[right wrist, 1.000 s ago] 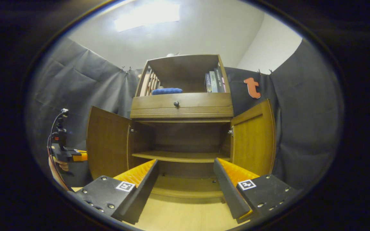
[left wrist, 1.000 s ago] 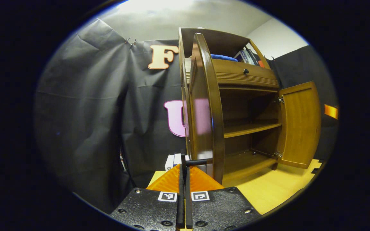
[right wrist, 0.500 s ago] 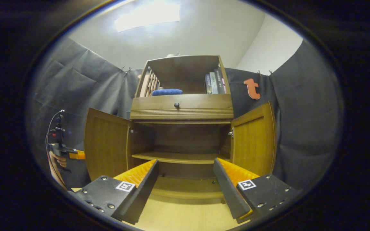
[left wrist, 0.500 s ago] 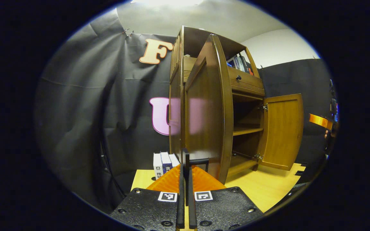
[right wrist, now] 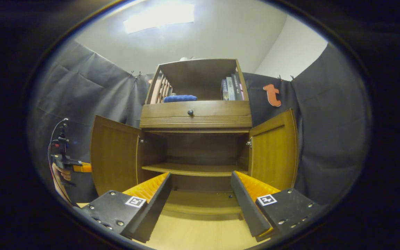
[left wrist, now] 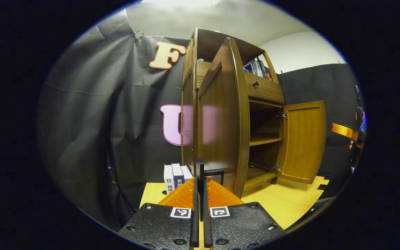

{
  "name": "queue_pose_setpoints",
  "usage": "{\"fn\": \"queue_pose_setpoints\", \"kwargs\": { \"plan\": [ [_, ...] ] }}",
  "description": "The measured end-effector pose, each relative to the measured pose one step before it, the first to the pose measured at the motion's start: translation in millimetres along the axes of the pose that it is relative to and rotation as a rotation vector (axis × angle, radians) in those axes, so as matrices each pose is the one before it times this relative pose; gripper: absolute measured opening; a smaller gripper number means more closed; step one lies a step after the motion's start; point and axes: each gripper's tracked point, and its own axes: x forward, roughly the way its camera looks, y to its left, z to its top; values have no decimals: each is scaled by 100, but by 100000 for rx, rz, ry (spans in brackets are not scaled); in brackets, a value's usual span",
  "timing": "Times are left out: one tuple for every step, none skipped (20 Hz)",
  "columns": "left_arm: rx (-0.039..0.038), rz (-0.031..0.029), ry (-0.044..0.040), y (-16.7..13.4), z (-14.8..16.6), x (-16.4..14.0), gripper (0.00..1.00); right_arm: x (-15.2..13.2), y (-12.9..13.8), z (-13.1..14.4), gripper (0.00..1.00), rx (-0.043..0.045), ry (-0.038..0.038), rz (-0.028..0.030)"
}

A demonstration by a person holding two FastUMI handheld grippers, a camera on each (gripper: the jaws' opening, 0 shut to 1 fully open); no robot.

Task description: Open the right door of the double-door shoe cabinet with the right hand, and open the left door with the left hand.

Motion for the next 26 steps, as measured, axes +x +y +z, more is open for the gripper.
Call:
{"fn": "queue_pose_setpoints", "kwargs": {
  "plan": [
    [58, 389, 506, -169, -144, -222, 6, -48, -2, 33, 100, -42, -123, 148],
    [-391, 1052, 710, 17, -233, -345, 6, -136, -3, 51, 100, 123, -195, -30],
    [-487, 1287, -950, 200, 261, -232, 6, 34, -132, 4, 100, 167, -193, 132],
    [-921, 1144, -765, 34, 189, -144, 8, -53, -59, 84, 100, 222, -107, 65],
    [-88, 956, 56, 4, -39, -267, 17, -149, -206, -12, 100, 289, -257, -142],
    [-231, 971, 84, -28, -5, -202, 15, -242, -216, 21, 100, 240, -147, -97],
    [322, 874, 782, -21, -50, -265, 16, -172, -158, -21, 100, 309, -98, -255],
    [191, 740, -105, -29, 32, -287, 16, -237, -222, 10, 100, 401, 44, -346],
    [480, 743, 118, -40, 35, -253, 16, -288, -150, 6, 100, 454, 18, -278],
    [-228, 242, -643, 235, -44, 85, 16, -347, -79, 123, 100, 179, -504, 282],
    [219, 565, -476, -174, 342, -208, 16, -195, 31, 208, 100, -159, -730, 324],
    [93, 859, -678, -44, 262, -200, 20, -269, -126, 158, 100, -432, -546, -217],
    [77, 722, -737, -61, 253, -264, 19, -199, -252, 117, 100, -444, -453, -370],
    [-127, 724, -305, -115, 310, -332, 19, -153, -48, 98, 100, -295, -133, 77],
    [306, 457, -769, -214, 164, -150, 18, -117, -75, -73, 100, 122, 96, 140],
    [576, 339, -751, -267, 379, -167, 25, -81, -171, 17, 100, 405, 18, -35],
    [456, -519, -1137, -503, 408, -355, 27, -182, -167, 51, 100, 530, -281, -274],
    [402, -1228, -2230, -672, 711, -202, 27, -195, -219, 182, 98, 733, -934, -381],
    [498, -675, -1406, -549, 530, -115, 27, -142, -88, 145, 100, 489, -656, -52],
    [394, 848, -909, -232, 496, -181, 27, -28, 44, 135, 100, -34, 33, 388],
    [200, 555, -2419, -338, 749, -69, 24, 57, 88, 120, 100, -413, 110, 453],
    [-21, 54, -2651, -578, 1075, -302, 29, 154, 8, 127, 100, -559, 110, 250],
    [258, 163, -1826, -614, 670, -161, 34, 74, 35, 118, 98, -694, 265, 313],
    [62, -468, -1719, -790, 604, -113, 43, 92, -68, 187, 98, -509, -28, 8],
    [-194, -457, -1491, -783, 636, -12, 48, 119, -17, 140, 100, -313, -46, 74],
    [-77, -931, -1402, -875, 607, -62, 58, 16, -118, 137, 100, -3, -46, -80]
  ]
}}
